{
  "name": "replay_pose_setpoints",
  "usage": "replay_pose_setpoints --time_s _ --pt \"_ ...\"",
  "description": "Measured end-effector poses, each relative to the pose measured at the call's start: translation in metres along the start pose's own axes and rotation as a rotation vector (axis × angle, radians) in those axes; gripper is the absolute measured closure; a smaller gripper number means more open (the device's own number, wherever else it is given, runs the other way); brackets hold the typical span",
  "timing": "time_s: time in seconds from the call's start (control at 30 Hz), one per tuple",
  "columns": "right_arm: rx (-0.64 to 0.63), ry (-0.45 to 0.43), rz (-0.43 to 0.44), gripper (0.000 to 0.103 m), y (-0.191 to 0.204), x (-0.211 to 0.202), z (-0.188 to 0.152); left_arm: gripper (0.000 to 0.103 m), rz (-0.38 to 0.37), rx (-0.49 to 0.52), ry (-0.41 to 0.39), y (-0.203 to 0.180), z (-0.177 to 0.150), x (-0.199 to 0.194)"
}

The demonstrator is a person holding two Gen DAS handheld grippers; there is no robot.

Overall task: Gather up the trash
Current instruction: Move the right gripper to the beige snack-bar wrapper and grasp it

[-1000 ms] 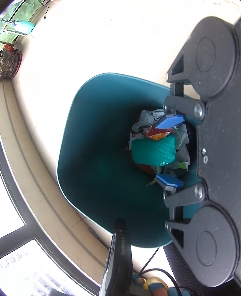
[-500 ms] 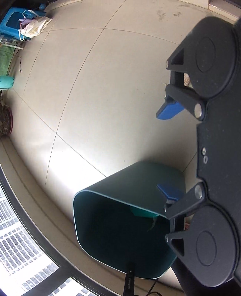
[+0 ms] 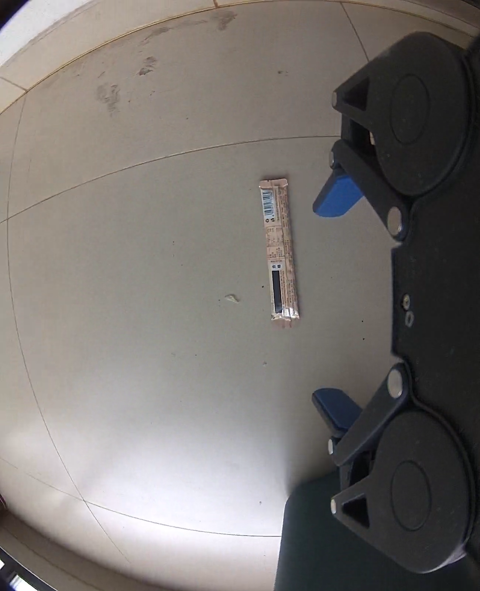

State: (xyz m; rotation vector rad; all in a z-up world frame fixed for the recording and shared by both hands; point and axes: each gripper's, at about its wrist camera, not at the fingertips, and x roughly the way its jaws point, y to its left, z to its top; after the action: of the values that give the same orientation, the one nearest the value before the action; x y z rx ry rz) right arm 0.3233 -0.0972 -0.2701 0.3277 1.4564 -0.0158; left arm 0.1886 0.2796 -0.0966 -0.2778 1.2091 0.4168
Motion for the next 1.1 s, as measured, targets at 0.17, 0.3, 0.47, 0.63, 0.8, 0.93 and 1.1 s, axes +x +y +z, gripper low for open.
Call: replay_pose_setpoints --time_s 0.17,0.3,0.47,0.63,0.8,0.93,1.1 --pt "0.241 0.025 0.028 0.006 -0.038 0.034 0.013 0.094 0.003 0.004 0.006 -0.001 0.001 0.002" --pt "0.455 0.077 0.059 0.009 -0.069 0.056 0.025 0.094 0.008 0.021 0.025 -0.005 0.001 0.007" --pt "0.520 0.123 0.009 0.015 -0.077 0.083 0.030 0.094 0.018 0.032 0.031 -0.008 -0.001 0.008" --pt "0.537 0.134 -0.033 0.022 -0.079 0.099 0.037 0.094 0.016 0.021 0.038 -0.008 -0.001 0.009" --pt "0.452 0.121 -0.096 0.021 -0.061 0.100 0.046 0.094 0.034 0.030 0.036 -0.008 0.000 0.009" --pt "0.279 0.087 -0.172 0.028 -0.033 0.099 0.042 0.094 0.038 0.030 0.034 -0.009 0.000 0.010" --pt "0.071 0.043 -0.180 0.067 -0.001 0.097 0.031 0.094 0.039 0.032 0.031 -0.010 -0.001 0.010"
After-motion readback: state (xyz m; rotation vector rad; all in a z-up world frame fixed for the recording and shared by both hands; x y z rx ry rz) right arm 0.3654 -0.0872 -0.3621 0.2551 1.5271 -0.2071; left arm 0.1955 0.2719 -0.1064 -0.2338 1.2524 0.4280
